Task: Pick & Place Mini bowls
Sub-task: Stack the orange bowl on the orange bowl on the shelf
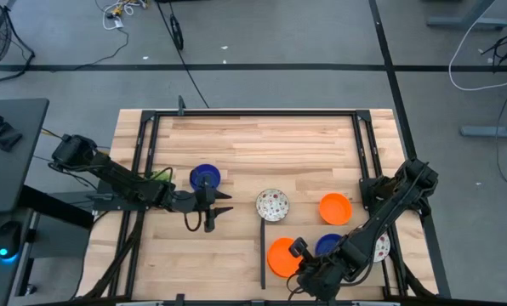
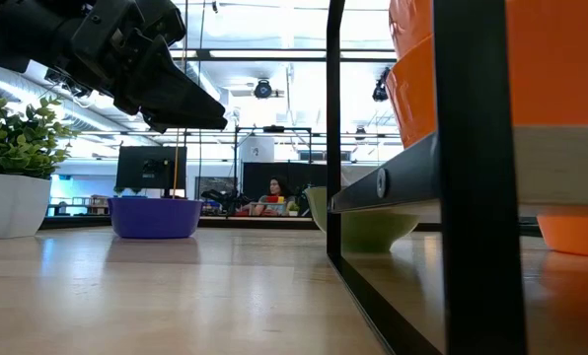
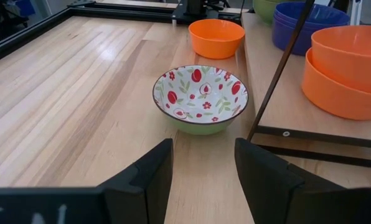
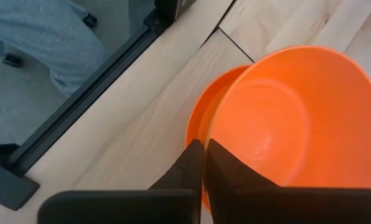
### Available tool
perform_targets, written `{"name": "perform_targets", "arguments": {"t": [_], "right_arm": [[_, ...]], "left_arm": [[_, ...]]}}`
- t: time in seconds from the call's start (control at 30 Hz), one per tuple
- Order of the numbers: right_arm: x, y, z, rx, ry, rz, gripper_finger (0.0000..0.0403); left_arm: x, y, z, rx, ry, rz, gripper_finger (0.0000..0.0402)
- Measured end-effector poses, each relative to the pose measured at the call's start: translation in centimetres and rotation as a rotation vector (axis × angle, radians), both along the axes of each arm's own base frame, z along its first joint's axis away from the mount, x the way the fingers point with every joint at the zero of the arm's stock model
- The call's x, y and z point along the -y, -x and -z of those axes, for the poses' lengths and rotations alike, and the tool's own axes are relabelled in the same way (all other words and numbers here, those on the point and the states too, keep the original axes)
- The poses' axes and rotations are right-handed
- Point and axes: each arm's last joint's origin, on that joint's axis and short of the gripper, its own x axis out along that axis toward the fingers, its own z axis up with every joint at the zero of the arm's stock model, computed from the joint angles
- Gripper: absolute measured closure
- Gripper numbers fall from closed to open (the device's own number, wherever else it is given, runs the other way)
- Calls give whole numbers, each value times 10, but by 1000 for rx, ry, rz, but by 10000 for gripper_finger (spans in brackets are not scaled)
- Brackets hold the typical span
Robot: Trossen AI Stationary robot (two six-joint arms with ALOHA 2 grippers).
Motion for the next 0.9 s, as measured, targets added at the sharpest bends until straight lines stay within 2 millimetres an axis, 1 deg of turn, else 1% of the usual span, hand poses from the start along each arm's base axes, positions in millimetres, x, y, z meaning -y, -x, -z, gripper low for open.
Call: {"name": "perform_targets", "arguments": {"t": [0.57, 0.73, 0.9], "right_arm": [[4, -2, 1, -22, 0, 15, 356], [9, -7, 1, -28, -22, 79, 330], [14, -12, 0, -28, -38, 122, 288]], "left_arm": [[0, 0, 0, 0, 1, 0, 225], [0, 0, 0, 0, 1, -1, 225], [0, 0, 0, -1, 1, 0, 225]]}}
